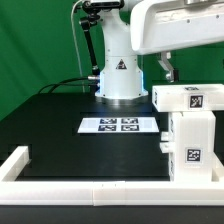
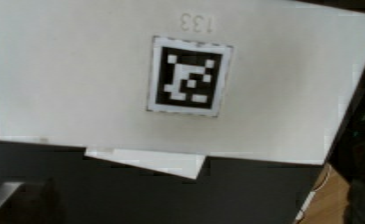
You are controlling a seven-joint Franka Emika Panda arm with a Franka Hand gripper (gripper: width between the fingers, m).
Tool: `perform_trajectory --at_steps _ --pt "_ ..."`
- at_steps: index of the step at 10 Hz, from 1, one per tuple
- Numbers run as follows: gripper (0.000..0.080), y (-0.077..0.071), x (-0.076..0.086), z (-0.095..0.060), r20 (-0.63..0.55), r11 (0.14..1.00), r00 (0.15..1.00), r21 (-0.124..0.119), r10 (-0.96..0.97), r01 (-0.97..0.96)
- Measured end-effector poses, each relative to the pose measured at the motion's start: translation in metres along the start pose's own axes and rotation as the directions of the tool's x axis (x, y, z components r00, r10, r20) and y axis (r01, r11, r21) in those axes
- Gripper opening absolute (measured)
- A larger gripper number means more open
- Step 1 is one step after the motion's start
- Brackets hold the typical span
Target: Assemble cabinet
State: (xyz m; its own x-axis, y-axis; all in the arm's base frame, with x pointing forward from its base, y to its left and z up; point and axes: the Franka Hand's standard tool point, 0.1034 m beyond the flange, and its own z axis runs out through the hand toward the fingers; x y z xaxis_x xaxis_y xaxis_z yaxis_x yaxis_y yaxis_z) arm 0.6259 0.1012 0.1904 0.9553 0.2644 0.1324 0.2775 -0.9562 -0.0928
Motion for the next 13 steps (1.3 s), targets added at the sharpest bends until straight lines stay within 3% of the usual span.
perform_trajectory --at_steps 2,4,7,10,13 --pt "0.0797 0.002 0.0 0.0 0.002 0.986 0.986 -0.008 -0.168 0.168" --pt "0.0797 0.01 0.003 -0.001 0.008 0.862 0.863 -0.042 -0.505 0.505" --pt "0.0797 0.011 0.005 0.005 0.079 0.65 0.653 -0.066 -0.753 0.757" --pt "0.0797 0.018 0.004 0.005 0.094 0.523 0.525 -0.054 -0.846 0.851" --pt "0.0797 0.011 0.001 0.004 0.155 0.281 0.284 -0.036 -0.946 0.959"
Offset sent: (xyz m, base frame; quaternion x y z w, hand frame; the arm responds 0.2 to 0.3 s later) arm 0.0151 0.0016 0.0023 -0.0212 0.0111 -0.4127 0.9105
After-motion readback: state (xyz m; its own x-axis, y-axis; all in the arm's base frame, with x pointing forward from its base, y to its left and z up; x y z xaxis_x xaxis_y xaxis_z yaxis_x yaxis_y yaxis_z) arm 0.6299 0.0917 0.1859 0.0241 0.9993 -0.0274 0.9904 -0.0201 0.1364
